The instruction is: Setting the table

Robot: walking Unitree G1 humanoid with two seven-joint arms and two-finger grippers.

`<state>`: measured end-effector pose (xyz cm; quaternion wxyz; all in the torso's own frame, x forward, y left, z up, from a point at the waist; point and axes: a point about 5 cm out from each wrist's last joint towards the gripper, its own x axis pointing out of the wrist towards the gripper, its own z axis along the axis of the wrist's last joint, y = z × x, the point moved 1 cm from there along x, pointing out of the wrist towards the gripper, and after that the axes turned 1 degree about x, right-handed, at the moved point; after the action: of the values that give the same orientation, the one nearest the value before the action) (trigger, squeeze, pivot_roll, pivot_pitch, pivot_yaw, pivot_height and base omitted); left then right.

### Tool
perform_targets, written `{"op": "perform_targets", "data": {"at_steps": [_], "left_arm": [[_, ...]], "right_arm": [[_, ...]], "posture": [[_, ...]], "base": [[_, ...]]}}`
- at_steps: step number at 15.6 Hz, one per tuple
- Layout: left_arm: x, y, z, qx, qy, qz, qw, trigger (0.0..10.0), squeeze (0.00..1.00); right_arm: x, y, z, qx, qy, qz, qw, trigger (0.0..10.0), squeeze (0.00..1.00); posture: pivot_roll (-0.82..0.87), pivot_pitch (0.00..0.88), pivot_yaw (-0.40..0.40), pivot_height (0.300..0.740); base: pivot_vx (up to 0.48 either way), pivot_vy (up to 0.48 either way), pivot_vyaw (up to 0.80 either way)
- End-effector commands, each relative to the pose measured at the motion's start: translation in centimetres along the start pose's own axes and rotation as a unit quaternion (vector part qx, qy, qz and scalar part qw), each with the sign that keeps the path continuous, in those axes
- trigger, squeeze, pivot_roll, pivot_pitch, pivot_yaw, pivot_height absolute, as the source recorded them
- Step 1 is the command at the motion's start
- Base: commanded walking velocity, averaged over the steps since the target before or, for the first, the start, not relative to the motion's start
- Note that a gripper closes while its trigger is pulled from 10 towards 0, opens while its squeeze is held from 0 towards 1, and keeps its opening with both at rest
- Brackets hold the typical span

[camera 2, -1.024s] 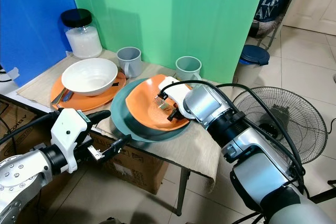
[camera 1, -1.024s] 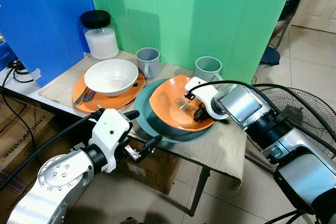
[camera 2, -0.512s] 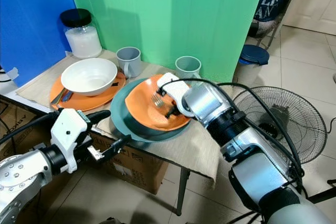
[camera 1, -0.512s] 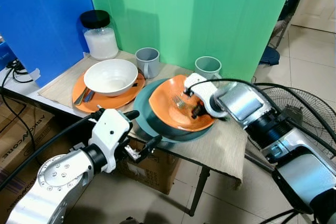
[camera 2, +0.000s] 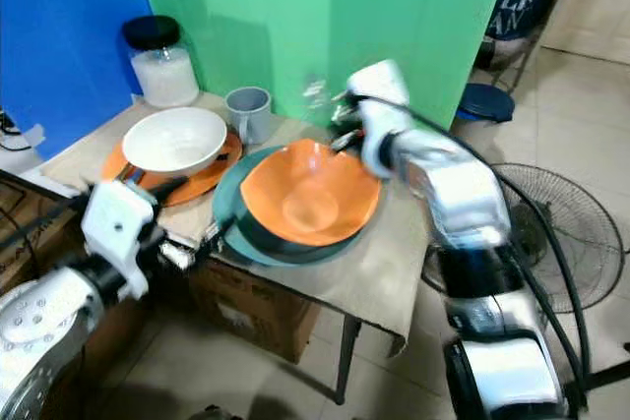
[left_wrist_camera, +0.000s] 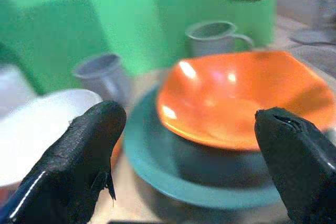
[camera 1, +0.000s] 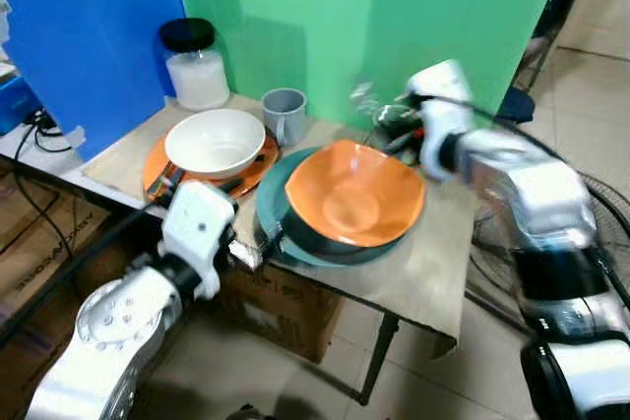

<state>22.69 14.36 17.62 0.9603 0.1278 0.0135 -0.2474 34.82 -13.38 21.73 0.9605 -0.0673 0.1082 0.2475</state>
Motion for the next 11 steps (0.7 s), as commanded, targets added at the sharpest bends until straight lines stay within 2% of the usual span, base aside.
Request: {"op": "perform_targets", "data": {"at_steps": [1,2,3,5,7,9,11], "left_arm": [[0.3,0.5,0.0,0.003,-0.003,0.039,0.999,10.0,0.00],[0.6,0.6,0.2,-0.002,-0.008,0.056,0.998,10.0,0.00],[0.6,0.6,0.2,-0.002,-0.008,0.056,0.998,10.0,0.00],[1.2,0.2,0.6,0.000,-0.026,0.088,0.996,10.0,0.00],[1.4,-0.1,0.5,-0.005,-0.029,0.103,0.994,10.0,0.00],[1.6,-0.5,0.6,-0.007,-0.034,0.092,0.995,10.0,0.00],[2.1,-1.5,1.0,-0.012,-0.047,0.056,0.997,10.0,0.00]], "right_arm": [[-1.6,-0.6,0.8,0.033,-0.054,-0.020,0.998,10.0,0.00],[-2.5,-0.8,0.1,0.055,-0.054,-0.039,0.996,10.0,0.00],[-2.5,-0.8,0.1,0.055,-0.054,-0.039,0.996,10.0,0.00],[-5.8,-0.8,-2.6,0.073,-0.067,-0.103,0.990,10.0,0.00],[-7.0,-0.3,-3.9,0.080,-0.077,-0.135,0.985,10.0,0.00],[-7.4,0.0,-4.6,0.111,-0.080,-0.134,0.981,10.0,0.00],[-7.7,-0.1,-4.6,0.132,-0.094,-0.148,0.976,10.0,0.00]], "posture": [[-0.10,0.000,0.065,0.740],[-0.10,0.000,0.073,0.740],[-0.10,0.000,0.073,0.740],[-0.12,0.000,0.080,0.740],[-0.13,0.000,0.076,0.740],[-0.13,0.000,0.075,0.740],[-0.14,0.000,0.080,0.740]], "base": [[0.000,0.000,0.00],[0.000,0.000,0.00],[0.000,0.000,0.00],[0.000,0.000,-0.79],[0.000,0.000,-0.79],[0.000,0.000,-0.79],[0.000,0.000,-0.79]]}}
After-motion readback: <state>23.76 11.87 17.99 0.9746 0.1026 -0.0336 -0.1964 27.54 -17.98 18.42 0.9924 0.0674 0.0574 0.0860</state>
